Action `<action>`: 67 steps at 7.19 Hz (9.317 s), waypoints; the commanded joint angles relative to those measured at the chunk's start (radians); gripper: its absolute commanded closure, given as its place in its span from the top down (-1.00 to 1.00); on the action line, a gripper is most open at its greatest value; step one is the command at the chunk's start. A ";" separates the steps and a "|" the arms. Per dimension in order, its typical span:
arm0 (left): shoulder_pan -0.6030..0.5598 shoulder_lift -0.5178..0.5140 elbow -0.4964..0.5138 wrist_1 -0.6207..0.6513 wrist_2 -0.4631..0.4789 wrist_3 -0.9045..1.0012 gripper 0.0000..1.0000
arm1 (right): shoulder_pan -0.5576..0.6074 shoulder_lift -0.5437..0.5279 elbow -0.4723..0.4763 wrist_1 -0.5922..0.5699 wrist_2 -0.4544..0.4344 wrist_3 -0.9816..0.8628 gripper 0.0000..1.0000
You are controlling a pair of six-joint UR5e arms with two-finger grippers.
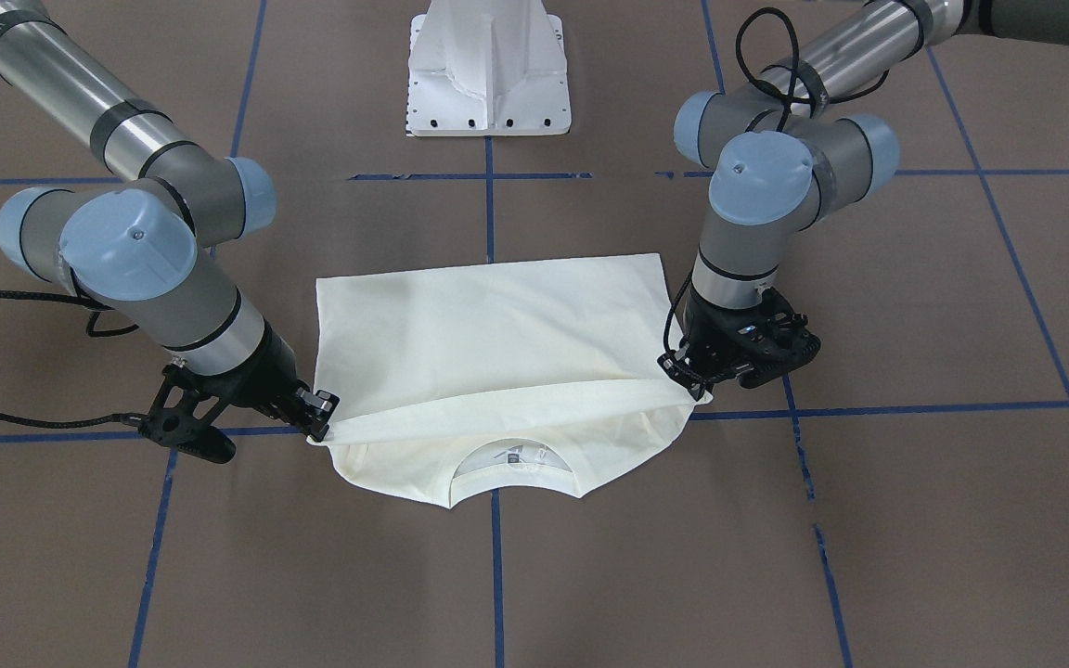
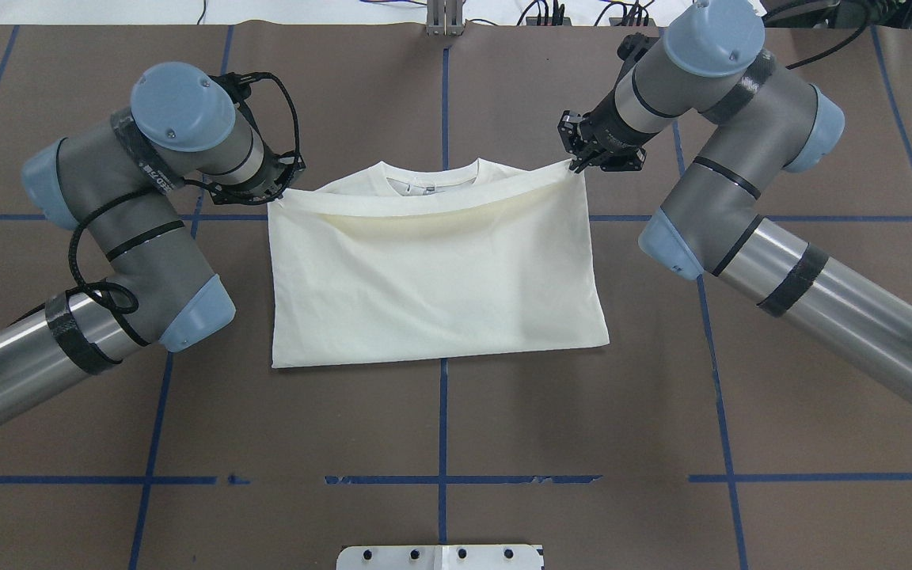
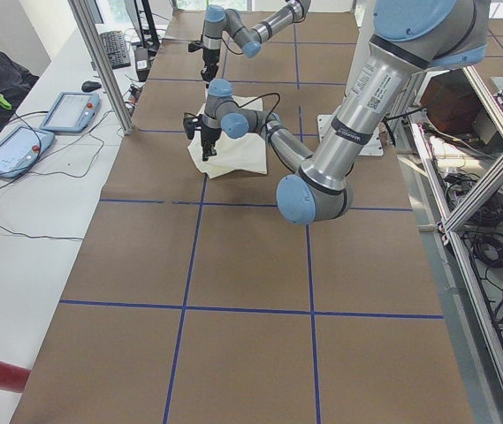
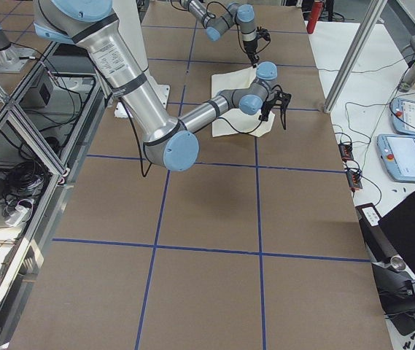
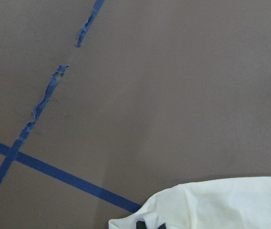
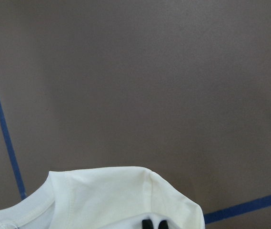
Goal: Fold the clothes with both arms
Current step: 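Hold the folded hem at the collar with both grippers, then open both grippers and move the right gripper to the folded shirt's side edge, then grasp the side edge of the folded shirt with the right gripper, then drag the shirt toward the robot with the right gripper, rotating it, then release the shirt and pull the right gripper back while left arm rises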
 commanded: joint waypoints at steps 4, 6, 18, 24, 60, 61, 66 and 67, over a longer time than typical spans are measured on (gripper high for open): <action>0.000 -0.008 0.003 0.003 0.002 -0.004 1.00 | 0.000 -0.007 -0.001 0.001 0.004 0.002 1.00; -0.003 -0.007 -0.006 0.009 0.002 -0.001 1.00 | -0.027 -0.019 0.042 0.001 -0.004 0.014 1.00; -0.008 0.004 -0.115 0.057 -0.001 -0.010 1.00 | -0.270 -0.327 0.328 -0.010 -0.114 0.017 -0.56; -0.010 0.006 -0.152 0.078 -0.001 -0.013 1.00 | -0.343 -0.530 0.526 -0.011 -0.113 0.017 -1.00; 0.152 0.030 -0.047 -0.062 0.126 -0.314 -1.00 | -0.382 -0.675 0.819 0.002 -0.219 0.199 1.00; 0.115 -0.049 0.098 -0.116 0.126 -0.279 -1.00 | -0.379 -0.675 0.817 0.002 -0.217 0.199 1.00; 0.029 -0.325 0.543 -0.425 0.126 -0.199 -1.00 | -0.377 -0.677 0.805 0.002 -0.230 0.207 1.00; 0.029 -0.326 0.561 -0.445 0.126 -0.198 -1.00 | -0.377 -0.672 0.803 0.002 -0.231 0.210 1.00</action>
